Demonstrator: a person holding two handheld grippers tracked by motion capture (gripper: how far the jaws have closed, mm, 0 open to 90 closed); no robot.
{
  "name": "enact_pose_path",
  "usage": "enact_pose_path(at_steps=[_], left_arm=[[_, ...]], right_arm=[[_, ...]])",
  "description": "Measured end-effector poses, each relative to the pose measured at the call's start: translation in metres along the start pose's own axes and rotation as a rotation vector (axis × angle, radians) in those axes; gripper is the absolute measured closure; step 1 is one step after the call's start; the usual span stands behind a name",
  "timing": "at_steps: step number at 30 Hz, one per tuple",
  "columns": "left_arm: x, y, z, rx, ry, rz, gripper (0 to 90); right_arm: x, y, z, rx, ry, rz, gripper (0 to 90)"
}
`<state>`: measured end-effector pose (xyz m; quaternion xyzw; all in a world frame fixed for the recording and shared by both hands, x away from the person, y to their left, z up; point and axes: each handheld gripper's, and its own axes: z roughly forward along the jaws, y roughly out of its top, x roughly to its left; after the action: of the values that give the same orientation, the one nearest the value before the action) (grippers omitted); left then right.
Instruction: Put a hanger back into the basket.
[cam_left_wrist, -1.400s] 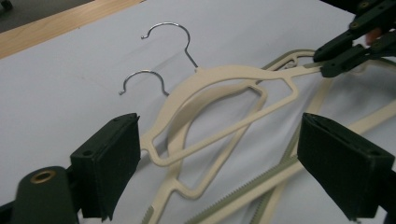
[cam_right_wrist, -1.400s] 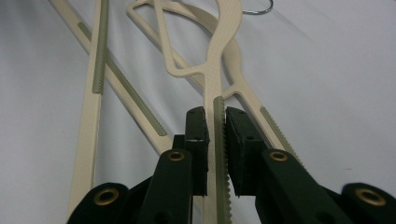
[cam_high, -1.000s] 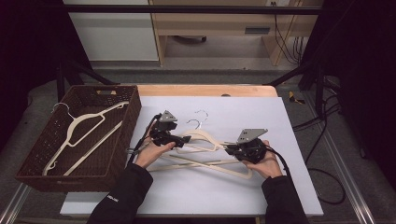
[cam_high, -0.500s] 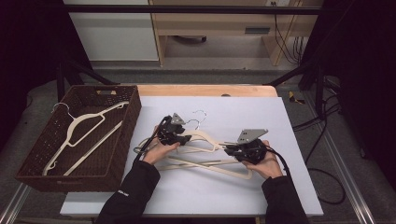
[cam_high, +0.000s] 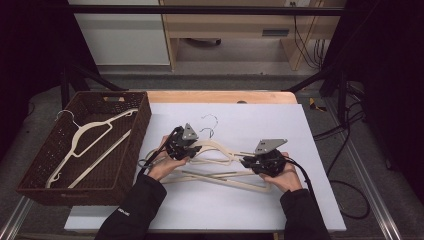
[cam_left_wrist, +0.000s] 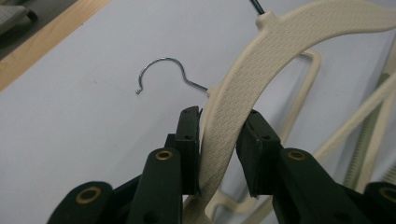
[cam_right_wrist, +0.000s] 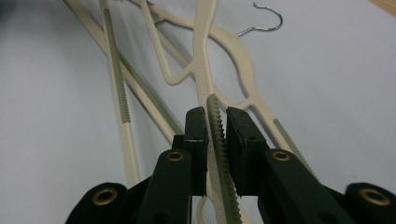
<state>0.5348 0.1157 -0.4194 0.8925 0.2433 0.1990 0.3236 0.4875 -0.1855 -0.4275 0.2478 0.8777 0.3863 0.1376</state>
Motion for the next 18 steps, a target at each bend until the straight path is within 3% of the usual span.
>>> enact_pose_path(at_steps=[2,4,9,13,18], left_arm=[[-0.007,0.0,-0.005,-0.006,0.012,0.01,71.5],[-0.012,-0.001,-0.01,-0.003,0.011,0.031,73.0],[-0.021,-0.006,-0.017,-0.018,0.017,0.025,74.6],[-0.026,-0.009,-0.023,-0.025,0.031,0.03,75.5],[-0.032,-0.011,-0.029,-0.037,0.029,0.032,76.7]], right_arm=[[0.001,-0.002,0.002,0.0,-0.015,0.014,78.2],[-0.001,-0.005,0.001,-0.011,0.001,0.034,77.4],[-0.003,-0.007,0.0,-0.019,0.012,0.046,75.6],[-0.001,-0.005,-0.001,-0.034,0.018,0.065,65.6],[0.005,0.008,-0.006,-0.139,0.044,0.097,52.1]])
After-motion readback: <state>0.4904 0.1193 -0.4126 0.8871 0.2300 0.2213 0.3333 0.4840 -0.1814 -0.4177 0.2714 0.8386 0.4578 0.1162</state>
